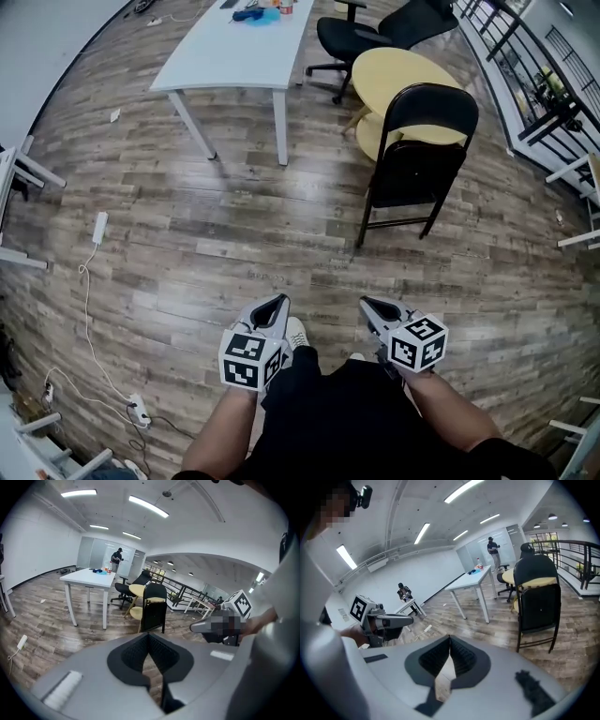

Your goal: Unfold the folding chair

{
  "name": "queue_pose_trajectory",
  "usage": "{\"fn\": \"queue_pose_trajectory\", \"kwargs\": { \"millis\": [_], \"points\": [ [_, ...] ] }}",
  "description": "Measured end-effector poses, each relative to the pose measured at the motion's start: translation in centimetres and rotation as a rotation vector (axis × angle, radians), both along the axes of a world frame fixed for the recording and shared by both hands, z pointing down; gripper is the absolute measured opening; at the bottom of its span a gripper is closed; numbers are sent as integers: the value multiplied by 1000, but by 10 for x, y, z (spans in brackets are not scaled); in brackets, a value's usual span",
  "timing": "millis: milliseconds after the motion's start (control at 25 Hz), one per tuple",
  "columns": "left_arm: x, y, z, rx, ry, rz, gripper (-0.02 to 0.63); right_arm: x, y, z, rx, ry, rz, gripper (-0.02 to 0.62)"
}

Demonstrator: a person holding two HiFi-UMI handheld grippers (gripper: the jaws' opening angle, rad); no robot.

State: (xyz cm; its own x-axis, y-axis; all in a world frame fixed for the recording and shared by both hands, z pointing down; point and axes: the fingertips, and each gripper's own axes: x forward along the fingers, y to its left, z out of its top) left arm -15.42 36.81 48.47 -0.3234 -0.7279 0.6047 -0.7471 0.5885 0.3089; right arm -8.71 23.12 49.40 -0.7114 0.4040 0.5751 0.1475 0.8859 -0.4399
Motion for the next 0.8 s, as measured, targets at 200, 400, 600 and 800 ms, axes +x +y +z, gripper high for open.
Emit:
{"fn": "queue_pose_trajectory", "kwargs": {
  "millis": [200,400,600,800],
  "points": [
    [-35,7,-13,-26,-17,55,8,-32,0,-23,20,-65,62,6],
    [-53,4,-24,-4,-38,89,8,-39,-2,-35,32,-98,108,6],
    [-61,-1,-30,-3,-61,111,8,-46,7,-44,21,-142,114,6],
    [-56,5,-29,10,-11,101,8,-59,6,-52,9,-184,119,6]
  ]
}}
